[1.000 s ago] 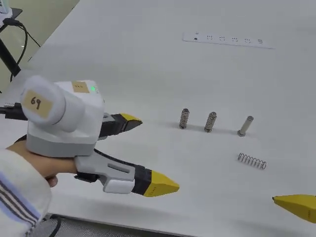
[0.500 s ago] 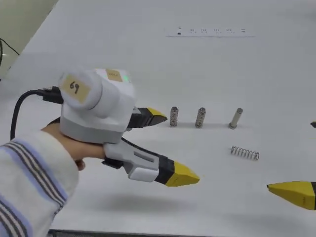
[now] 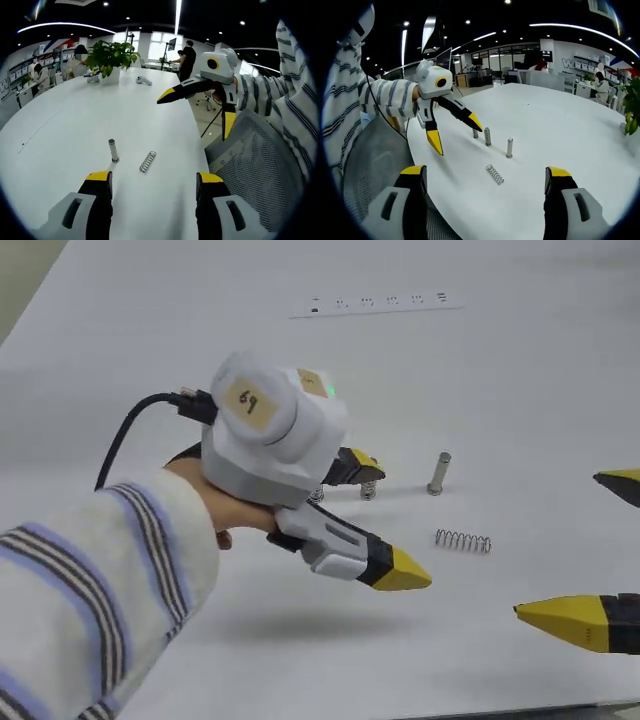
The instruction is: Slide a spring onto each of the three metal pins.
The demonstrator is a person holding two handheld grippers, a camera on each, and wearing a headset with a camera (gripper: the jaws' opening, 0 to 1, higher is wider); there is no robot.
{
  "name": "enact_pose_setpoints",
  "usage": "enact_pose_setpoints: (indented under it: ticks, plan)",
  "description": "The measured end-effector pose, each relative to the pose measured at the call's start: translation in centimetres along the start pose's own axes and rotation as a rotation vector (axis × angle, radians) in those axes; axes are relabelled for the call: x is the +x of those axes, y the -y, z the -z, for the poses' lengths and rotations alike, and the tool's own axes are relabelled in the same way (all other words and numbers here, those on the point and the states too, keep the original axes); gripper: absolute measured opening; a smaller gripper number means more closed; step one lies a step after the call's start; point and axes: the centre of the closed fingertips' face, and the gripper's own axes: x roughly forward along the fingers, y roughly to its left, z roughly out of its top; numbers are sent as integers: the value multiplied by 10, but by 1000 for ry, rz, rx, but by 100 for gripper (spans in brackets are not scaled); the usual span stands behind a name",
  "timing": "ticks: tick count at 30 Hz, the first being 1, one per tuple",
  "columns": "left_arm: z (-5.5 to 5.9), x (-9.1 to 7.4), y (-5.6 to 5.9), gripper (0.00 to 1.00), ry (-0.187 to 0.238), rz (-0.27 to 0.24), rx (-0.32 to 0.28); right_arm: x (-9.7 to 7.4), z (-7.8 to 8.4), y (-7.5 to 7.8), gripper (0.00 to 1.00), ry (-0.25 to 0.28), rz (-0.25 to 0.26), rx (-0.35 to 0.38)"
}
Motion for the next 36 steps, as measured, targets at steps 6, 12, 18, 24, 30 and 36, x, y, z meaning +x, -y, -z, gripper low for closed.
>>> enact_pose_setpoints:
  ticks: [6,12,18,24,30,36]
  plan:
    - [-3,19,1,59,-16,42,20,-2,0,0,96,6,11,3]
    - [0,39,4,53,-13,98,-11,-5,-1,1,95,7,19,11]
    - [4,57,5,44,-17,104,-34,-7,-1,2,94,11,24,20]
    - [14,70,6,36,-55,112,-42,-9,-3,4,93,22,32,30]
    - [22,79,2,30,-111,79,25,-10,-4,4,93,24,36,35]
    - [27,78,-4,19,-154,38,104,-12,-3,5,93,27,44,40]
